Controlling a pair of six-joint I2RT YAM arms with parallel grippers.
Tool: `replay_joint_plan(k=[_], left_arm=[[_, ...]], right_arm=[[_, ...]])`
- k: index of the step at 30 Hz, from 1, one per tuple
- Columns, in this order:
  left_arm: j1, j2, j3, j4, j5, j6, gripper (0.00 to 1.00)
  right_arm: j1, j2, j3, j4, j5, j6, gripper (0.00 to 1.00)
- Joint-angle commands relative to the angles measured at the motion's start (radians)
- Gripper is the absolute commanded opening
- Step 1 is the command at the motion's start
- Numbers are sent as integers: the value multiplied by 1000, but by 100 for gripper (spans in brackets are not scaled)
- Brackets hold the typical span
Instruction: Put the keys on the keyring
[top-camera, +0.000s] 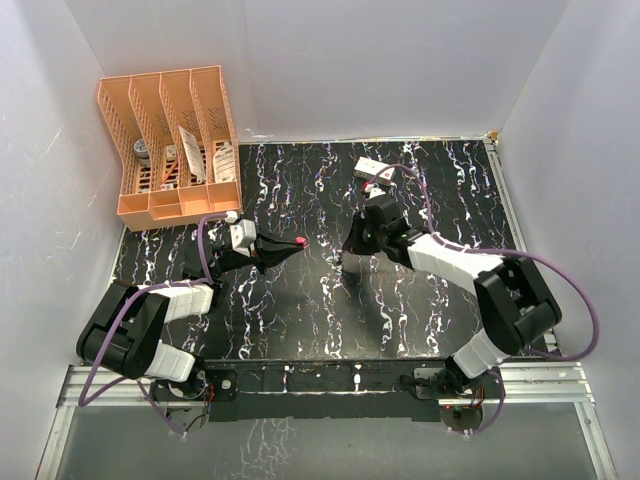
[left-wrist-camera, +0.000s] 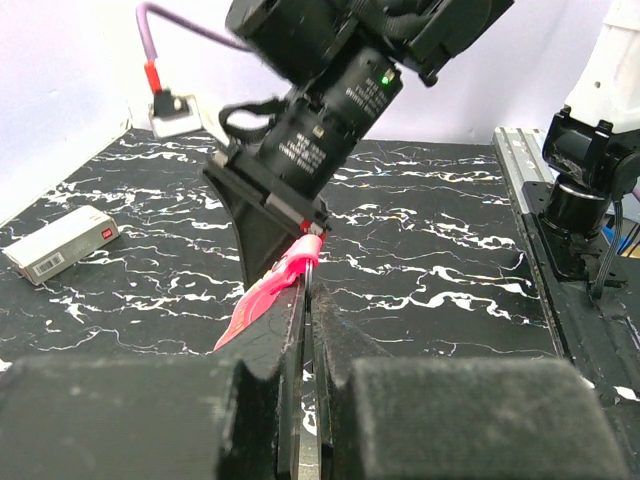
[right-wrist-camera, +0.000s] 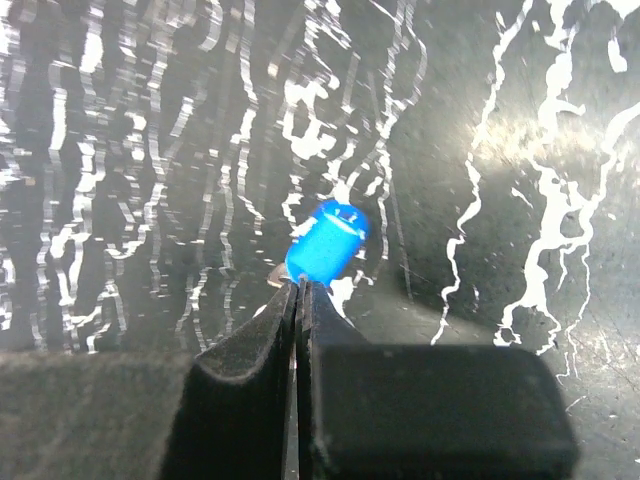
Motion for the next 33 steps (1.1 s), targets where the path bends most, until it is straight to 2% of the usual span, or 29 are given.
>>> replay_joint_plan(k=[1,10,14,19,33], left_arm=[[6,-22,3,101,25,-15,0],[6,-77,7,145,16,-64,0],[7,-87,7,119,15,-49,0],[7,-50,7,182,34,-87,0],[6,1,43,178,77,-114,0]], right_arm=[[-8,-121,-28,157,-52,-36,0],[-12,-332,-188,455,-170,-154,0],[-12,-372,-201,487,-251,-197,0],[-12,-402,-220,556,-349,-202,0],[-12,-397,-210,624,-590,-224,0]])
